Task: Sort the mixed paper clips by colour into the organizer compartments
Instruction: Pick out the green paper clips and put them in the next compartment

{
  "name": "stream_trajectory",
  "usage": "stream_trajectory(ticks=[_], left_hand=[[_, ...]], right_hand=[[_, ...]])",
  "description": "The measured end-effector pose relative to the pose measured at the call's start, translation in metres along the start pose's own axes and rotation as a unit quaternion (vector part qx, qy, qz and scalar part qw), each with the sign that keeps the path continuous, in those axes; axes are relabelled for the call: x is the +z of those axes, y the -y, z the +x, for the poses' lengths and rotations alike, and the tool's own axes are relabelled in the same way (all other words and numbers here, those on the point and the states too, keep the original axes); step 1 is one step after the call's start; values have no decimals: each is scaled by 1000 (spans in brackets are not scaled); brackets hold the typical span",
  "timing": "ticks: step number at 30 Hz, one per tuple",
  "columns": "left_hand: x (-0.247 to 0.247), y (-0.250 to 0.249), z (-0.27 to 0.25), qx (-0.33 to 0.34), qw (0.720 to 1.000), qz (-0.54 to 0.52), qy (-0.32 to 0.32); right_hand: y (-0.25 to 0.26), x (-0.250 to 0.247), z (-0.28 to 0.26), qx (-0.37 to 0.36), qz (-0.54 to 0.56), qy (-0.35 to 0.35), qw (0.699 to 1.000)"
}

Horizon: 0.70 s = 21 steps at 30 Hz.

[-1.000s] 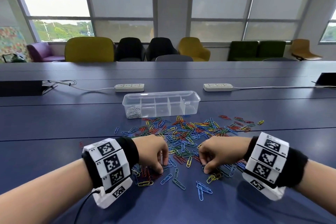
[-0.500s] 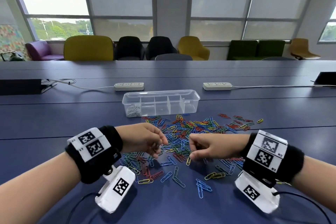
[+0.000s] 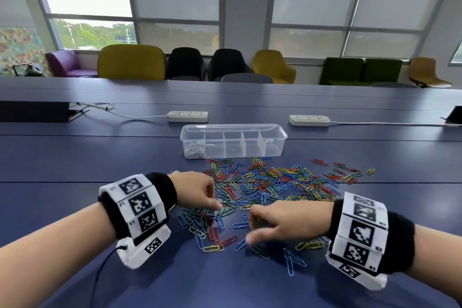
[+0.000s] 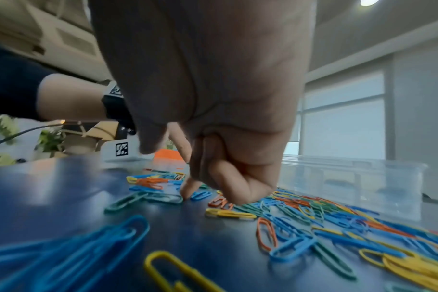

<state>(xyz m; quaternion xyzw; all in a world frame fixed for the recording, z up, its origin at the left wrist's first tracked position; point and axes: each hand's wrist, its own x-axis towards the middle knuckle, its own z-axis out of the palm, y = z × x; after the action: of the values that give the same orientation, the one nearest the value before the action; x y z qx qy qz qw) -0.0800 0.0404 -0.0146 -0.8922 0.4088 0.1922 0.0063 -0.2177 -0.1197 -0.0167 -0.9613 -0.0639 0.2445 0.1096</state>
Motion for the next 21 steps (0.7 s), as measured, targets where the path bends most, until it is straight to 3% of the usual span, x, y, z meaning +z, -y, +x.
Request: stream_trajectory(ticks=[4, 11, 21], left_hand=[[13, -13, 12, 5, 996, 89, -17], [12, -25, 19, 9, 998, 47, -31], [17, -43, 15, 84, 987, 126, -62]], right_hand=[[0, 5, 6, 3, -66, 5, 998], [-10, 4, 5, 5, -64, -6, 998], [-10, 6, -4, 0, -104, -18, 994]])
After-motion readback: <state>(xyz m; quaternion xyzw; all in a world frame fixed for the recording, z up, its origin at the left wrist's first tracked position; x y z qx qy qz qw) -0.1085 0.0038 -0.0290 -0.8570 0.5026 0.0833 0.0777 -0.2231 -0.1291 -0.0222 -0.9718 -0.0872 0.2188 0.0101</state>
